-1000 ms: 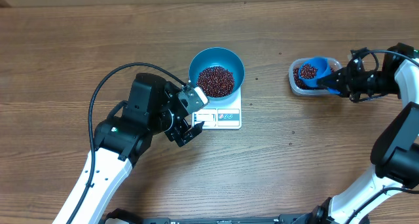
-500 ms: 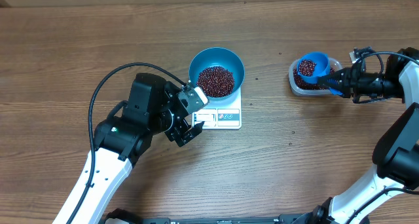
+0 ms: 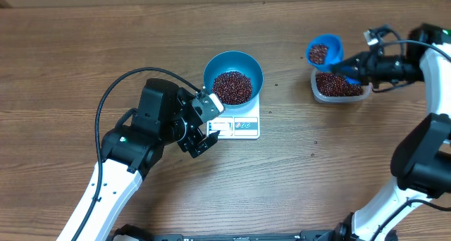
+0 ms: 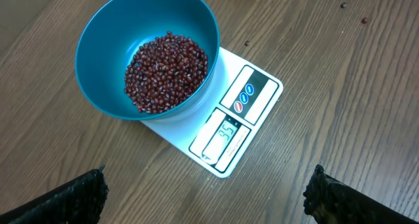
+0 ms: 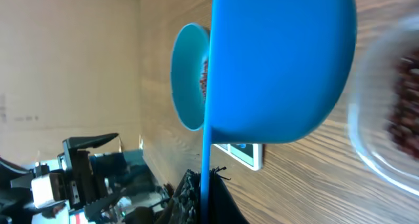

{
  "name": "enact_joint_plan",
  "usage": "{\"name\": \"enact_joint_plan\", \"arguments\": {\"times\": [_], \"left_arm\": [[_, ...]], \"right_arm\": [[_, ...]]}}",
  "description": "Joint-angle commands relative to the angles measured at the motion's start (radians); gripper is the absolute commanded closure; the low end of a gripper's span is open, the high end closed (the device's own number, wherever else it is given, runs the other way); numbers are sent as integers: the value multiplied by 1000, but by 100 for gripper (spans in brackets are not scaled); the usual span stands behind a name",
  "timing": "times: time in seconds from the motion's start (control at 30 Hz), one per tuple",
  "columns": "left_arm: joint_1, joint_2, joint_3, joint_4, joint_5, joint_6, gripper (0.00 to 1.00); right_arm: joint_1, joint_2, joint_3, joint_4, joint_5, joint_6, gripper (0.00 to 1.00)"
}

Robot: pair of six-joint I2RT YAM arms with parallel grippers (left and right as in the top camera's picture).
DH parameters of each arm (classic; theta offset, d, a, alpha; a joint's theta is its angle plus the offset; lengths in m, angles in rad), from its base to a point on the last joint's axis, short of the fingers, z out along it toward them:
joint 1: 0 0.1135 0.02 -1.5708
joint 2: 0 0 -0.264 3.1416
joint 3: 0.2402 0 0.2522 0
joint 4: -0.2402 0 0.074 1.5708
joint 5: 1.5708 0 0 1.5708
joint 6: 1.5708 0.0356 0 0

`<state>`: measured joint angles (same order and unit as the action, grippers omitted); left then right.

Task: Scoop item into bowl and weigh 150g on scale
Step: 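Carry the filled scoop with the right gripper over the teal bowl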

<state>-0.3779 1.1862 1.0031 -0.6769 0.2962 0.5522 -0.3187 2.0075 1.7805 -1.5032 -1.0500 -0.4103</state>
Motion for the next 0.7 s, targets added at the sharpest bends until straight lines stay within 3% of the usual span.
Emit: {"name": "enact_joint_plan", "arguments": {"times": [0.0, 0.67], "left_arm": [[5, 3, 27, 0, 8, -17, 0], [5, 3, 27, 0, 8, -17, 1]], "right_arm": [[60, 3, 66, 4, 11, 54, 96], [452, 3, 254, 35, 386, 318, 96]]}}
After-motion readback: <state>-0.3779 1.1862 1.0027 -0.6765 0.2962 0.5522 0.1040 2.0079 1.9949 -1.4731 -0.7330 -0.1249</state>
